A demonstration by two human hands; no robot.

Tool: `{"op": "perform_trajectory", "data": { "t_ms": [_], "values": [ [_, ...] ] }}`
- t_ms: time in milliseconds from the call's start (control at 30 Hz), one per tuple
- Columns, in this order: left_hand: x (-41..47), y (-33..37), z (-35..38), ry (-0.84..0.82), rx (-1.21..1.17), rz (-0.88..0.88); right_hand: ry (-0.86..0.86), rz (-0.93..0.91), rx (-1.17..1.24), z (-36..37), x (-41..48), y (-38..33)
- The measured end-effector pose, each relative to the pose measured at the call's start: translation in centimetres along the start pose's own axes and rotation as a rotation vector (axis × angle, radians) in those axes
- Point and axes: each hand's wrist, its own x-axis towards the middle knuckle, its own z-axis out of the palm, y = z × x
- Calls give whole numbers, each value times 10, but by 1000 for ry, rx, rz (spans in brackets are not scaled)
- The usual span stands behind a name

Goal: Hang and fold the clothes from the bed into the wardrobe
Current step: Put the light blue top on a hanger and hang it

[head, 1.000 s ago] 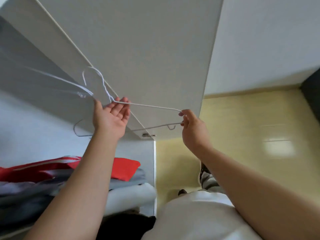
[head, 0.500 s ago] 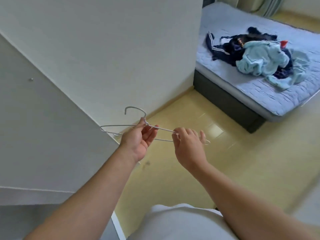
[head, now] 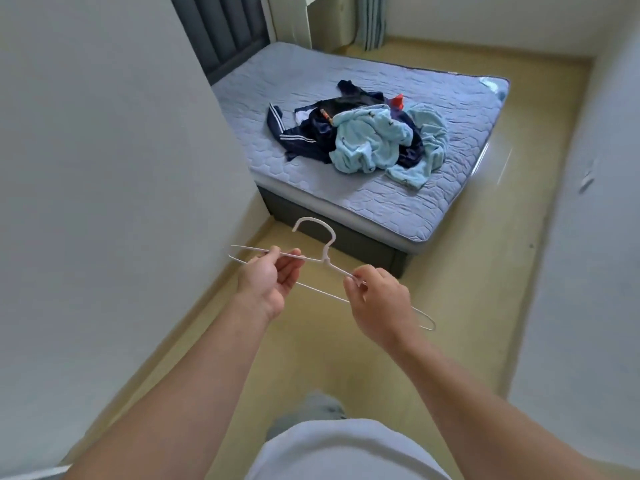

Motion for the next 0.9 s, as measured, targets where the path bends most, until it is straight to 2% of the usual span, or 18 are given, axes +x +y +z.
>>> {"op": "perform_trajectory", "data": {
  "t_ms": [200,400,567,733,900],
  "values": [
    [100,4,127,-194,174,-122,67,109,181,-24,143,30],
    [204,44,244,-268,394,-238,125,261,184,-65,268,61],
    [264,57,342,-295,428,-214,193,364,229,-105,342,90],
    [310,41,434,-335,481,-229,130,407,161,-145,417,143],
    [349,17,528,-278,495,-225,28,363,123,-194,498,216]
  ]
}}
